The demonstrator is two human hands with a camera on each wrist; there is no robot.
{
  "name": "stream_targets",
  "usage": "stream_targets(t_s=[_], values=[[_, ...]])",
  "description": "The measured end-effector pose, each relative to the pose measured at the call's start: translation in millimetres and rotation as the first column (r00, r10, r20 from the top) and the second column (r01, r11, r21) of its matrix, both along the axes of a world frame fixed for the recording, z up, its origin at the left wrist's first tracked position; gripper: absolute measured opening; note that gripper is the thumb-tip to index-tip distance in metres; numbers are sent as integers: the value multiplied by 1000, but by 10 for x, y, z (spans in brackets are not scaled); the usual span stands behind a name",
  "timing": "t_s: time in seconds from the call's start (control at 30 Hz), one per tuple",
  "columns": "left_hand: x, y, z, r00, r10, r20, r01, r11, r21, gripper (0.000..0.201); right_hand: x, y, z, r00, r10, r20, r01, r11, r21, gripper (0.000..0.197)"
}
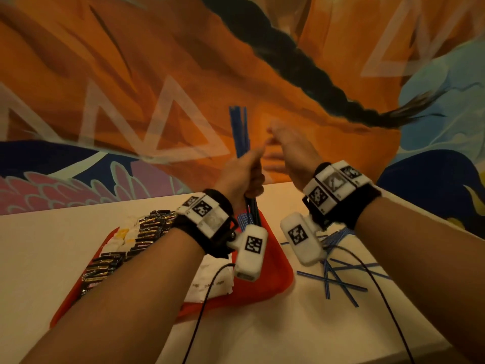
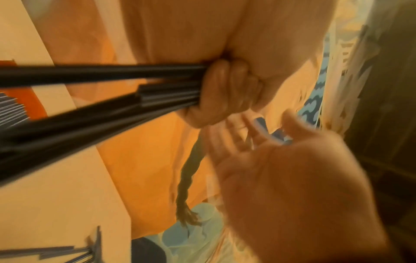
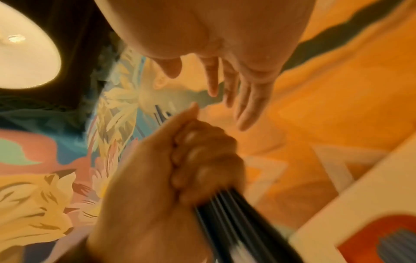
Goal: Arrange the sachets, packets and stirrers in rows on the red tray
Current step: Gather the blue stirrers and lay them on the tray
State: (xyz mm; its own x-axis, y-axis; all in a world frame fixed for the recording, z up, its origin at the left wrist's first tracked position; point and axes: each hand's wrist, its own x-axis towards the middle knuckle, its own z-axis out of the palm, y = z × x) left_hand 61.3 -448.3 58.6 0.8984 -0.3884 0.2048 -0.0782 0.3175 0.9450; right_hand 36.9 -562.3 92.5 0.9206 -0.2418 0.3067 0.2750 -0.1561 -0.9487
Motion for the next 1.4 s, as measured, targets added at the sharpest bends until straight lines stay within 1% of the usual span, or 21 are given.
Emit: stream_targets(t_s=[0.03, 0.1, 0.17, 0.23, 0.33, 0.43, 0.67, 0.77, 0.83, 0.9, 1.0, 1.07, 1.1, 1.13, 1.17, 1.2, 1.23, 1.27, 1.33, 1.37, 1.4], values=[[25, 51, 56, 1000, 28, 5, -28, 998, -52, 47, -48, 30, -117, 994, 35, -103, -31, 999, 44, 45], [71, 150, 159, 997, 73, 22, -69, 988, -141, 46, -127, 92, -368, 932, 164, -323, -132, 984, 119, 55], [97, 227, 229, 991, 124, 45, -114, 976, -186, 47, -178, 177, -538, 845, 326, -425, -220, 935, 278, 64], [105, 275, 247, 985, 162, 63, -148, 971, -189, 50, -183, 273, -599, 793, 454, -406, -253, 852, 459, 70], [98, 307, 204, 975, 200, 98, -183, 970, -159, 50, -128, 382, -581, 749, 540, -385, -268, 777, 570, 80], [100, 334, 134, 969, 218, 119, -201, 970, -140, 49, -75, 431, -560, 711, 588, -384, -280, 739, 613, 87], [169, 413, 15, 960, 215, 179, -194, 973, -128, 38, 66, 516, -668, 700, 617, -360, -281, 701, 655, 92], [196, 406, -41, 954, 235, 188, -221, 971, -95, 35, 149, 538, -707, 706, 631, -321, -305, 680, 667, 89], [213, 399, -83, 954, 251, 161, -246, 968, -52, 41, 179, 555, -714, 705, 645, -294, -343, 674, 654, 85], [241, 408, -118, 951, 271, 148, -274, 962, -1, 45, 194, 582, -721, 724, 617, -308, -384, 731, 564, 79], [278, 463, -160, 943, 286, 170, -304, 948, 91, 44, 202, 529, -608, 838, 425, -343, -350, 900, 262, 76], [290, 526, -191, 935, 280, 219, -324, 924, 202, 43, 205, 433, -415, 949, 249, -194, -236, 968, 86, 69], [290, 555, -205, 923, 275, 267, -348, 895, 280, 43, 202, 375, -301, 989, 140, -49, -140, 990, 10, 64], [280, 581, -218, 906, 258, 336, -377, 851, 365, 45, 196, 326, -195, 992, 27, 122, -19, 998, -67, 60], [260, 597, -221, 884, 219, 412, -408, 792, 453, 46, 180, 289, -104, 957, -47, 285, 91, 985, -143, 57], [233, 606, -213, 858, 163, 486, -441, 719, 537, 46, 167, 276, -46, 910, -61, 410, 162, 962, -218, 51], [217, 599, -198, 828, 100, 552, -480, 636, 604, 45, 146, 289, -19, 880, -25, 474, 190, 934, -302, 44], [207, 595, -173, 797, 43, 602, -521, 554, 650, 44, 135, 324, -22, 878, 29, 478, 187, 898, -398, 42], [237, 631, -110, 741, -45, 670, -597, 412, 688, 38, 168, 383, -83, 914, 96, 395, 168, 796, -581, 57], [288, 686, -82, 719, -72, 692, -629, 356, 691, 31, 177, 402, -110, 931, 117, 346, 145, 752, -643, 61], [334, 746, -47, 707, -85, 702, -652, 304, 694, 21, 192, 400, -142, 943, 148, 299, 100, 730, -676, 59]])
